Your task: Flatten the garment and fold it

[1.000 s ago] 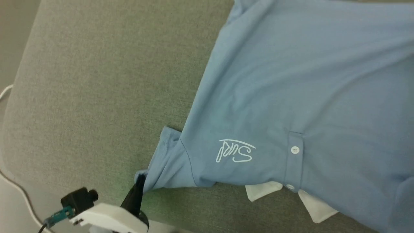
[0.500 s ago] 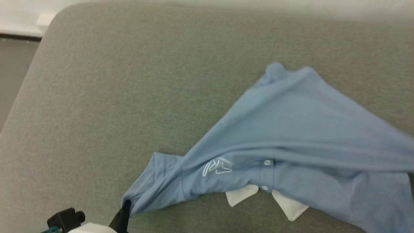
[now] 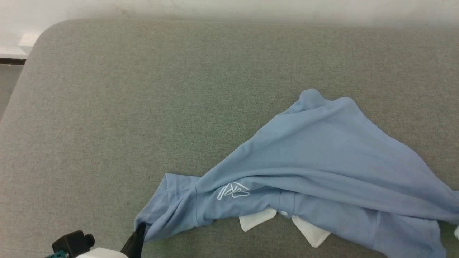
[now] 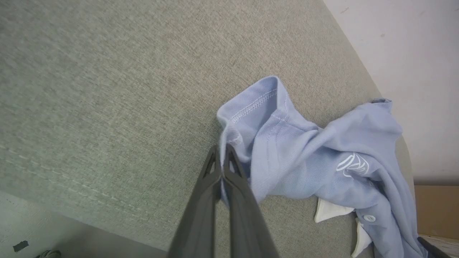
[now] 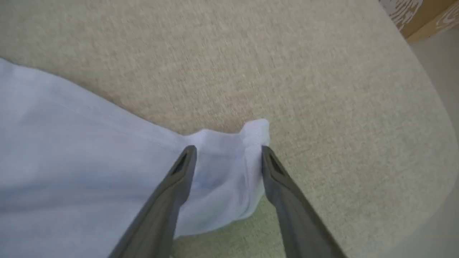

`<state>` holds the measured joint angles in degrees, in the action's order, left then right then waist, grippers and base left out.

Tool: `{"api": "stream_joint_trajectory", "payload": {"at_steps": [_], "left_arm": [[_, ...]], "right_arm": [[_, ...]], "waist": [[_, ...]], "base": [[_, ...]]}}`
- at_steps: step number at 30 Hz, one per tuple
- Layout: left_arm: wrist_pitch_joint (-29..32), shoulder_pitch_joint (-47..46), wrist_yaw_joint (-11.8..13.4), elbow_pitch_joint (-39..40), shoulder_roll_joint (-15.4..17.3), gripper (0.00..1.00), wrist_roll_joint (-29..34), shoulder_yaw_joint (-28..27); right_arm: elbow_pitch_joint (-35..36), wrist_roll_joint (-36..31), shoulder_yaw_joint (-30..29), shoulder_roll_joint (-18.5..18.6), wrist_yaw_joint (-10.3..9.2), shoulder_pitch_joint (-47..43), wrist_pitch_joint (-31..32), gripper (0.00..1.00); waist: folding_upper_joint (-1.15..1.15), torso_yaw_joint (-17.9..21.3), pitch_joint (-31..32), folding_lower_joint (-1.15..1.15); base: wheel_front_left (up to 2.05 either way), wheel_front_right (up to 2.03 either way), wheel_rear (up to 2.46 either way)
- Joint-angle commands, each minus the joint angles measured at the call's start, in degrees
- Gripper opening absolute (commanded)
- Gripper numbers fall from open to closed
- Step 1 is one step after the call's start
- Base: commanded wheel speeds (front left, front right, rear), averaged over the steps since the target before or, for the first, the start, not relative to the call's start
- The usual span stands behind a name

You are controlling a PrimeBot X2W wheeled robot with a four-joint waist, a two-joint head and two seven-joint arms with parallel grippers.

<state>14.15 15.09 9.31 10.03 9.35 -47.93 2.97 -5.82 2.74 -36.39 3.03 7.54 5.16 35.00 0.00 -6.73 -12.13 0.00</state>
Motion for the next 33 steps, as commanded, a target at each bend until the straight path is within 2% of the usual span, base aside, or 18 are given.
{"api": "stream_joint_trajectory", "payload": {"at_steps": [1,2,3,4,5,10,14,19,24,29,33], "left_arm": [[0.27,-0.46,0.23,0.2,0.33,0.0,-0.22,0.05],[0.31,-0.56,0.23,0.2,0.35,0.0,-0.24,0.09],[0.39,-0.8,0.23,0.18,0.37,0.0,-0.27,0.19],[0.42,-0.93,0.23,0.16,0.37,0.0,-0.27,0.25],[0.42,-0.93,0.23,0.16,0.37,0.0,-0.27,0.25],[0.55,-1.93,0.12,0.16,0.34,0.0,-0.3,0.61],[0.48,-3.27,-0.27,0.02,0.12,0.0,-0.19,1.3],[0.13,-4.99,-1.06,-0.85,-0.53,0.0,-0.15,2.43],[-0.35,-6.54,-1.97,-2.4,-1.32,0.0,-0.22,3.58],[-0.95,-7.88,-2.88,-3.96,-2.05,0.0,-0.42,4.52],[-1.42,-8.48,-3.4,-5.03,-2.41,0.0,-0.56,4.99]], "right_arm": [[0.76,0.43,0.66,-0.13,-0.05,1.15,-1.53,1.0],[1.45,0.78,1.88,-0.13,-0.05,2.01,-4.64,1.0],[2.55,1.74,6.39,0.77,-0.05,3.72,-11.38,1.0],[2.87,2.62,8.84,1.33,-0.05,4.71,-14.62,1.0],[2.87,2.62,8.84,1.33,-0.05,4.71,-14.62,1.0],[1.86,7.01,25.52,6.45,-0.05,10.52,-26.08,1.0],[-2.91,9.71,38.03,11.24,-0.05,17.35,-28.84,1.0],[-11.93,11.84,49.81,15.18,-0.05,27.5,-26.33,1.0],[-21.15,13.24,57.93,17.12,-0.05,35.94,-18.61,1.0],[-28.46,14.26,62.89,17.89,-0.05,42.17,-8.8,1.0],[-32.99,14.04,64.41,17.93,-0.05,45.69,-0.97,1.0]], "waist": [[0.0,0.05,-0.1,0.0],[0.0,0.08,-0.16,0.0],[0.0,0.1,-0.25,0.0],[0.0,0.12,-0.31,0.0],[0.0,0.12,-0.31,0.0],[0.0,-0.06,-1.31,0.0],[0.0,-1.06,-2.84,0.0],[0.0,-3.19,-5.34,0.0],[0.0,-5.57,-7.54,0.0],[0.0,-7.49,-9.2,0.0],[0.0,-8.21,-9.83,0.0]], "base": [[0.0,0.0,0.0],[0.0,0.0,0.0],[0.0,0.0,0.0],[0.0,0.0,0.0],[0.0,0.0,0.0],[0.0,0.0,0.0],[0.0,0.0,0.0],[0.0,0.0,0.0],[0.0,0.0,0.0],[0.0,0.0,0.0],[0.0,0.0,0.0]]}}
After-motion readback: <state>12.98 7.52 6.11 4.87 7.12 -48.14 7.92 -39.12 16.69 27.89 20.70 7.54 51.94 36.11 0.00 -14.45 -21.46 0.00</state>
